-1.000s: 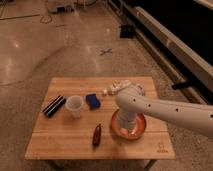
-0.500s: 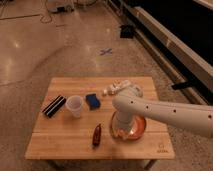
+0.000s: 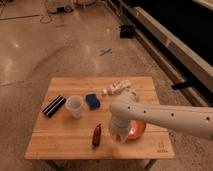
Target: Place the pepper in the ceramic bowl
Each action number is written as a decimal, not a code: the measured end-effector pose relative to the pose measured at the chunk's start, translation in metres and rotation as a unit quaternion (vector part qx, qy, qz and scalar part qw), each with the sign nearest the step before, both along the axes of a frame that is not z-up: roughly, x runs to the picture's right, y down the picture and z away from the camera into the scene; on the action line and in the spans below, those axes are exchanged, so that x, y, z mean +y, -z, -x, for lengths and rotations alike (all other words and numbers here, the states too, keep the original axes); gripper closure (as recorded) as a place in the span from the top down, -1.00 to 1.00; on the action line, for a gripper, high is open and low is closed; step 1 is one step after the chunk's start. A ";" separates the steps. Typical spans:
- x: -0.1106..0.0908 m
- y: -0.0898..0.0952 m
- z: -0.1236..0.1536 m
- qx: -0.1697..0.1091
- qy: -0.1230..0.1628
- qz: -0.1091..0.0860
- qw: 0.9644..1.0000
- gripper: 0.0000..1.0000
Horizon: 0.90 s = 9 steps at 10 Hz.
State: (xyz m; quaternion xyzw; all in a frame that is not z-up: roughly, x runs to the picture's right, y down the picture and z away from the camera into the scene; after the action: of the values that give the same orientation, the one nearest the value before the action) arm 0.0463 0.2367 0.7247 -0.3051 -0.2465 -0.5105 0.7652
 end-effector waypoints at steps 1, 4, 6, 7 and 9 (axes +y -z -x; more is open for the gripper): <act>0.005 0.000 -0.004 0.002 0.002 0.000 1.000 -0.17; 0.007 0.000 0.013 -0.002 0.004 -0.002 1.000 -0.17; 0.006 0.004 0.016 -0.006 0.010 -0.005 1.000 -0.17; 0.006 0.007 0.013 -0.008 0.014 -0.006 1.000 -0.17; 0.012 -0.004 0.013 -0.015 0.012 -0.007 1.000 -0.17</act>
State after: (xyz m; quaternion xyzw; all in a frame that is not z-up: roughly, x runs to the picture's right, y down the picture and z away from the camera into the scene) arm 0.0336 0.2484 0.7289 -0.2949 -0.2501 -0.5262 0.7574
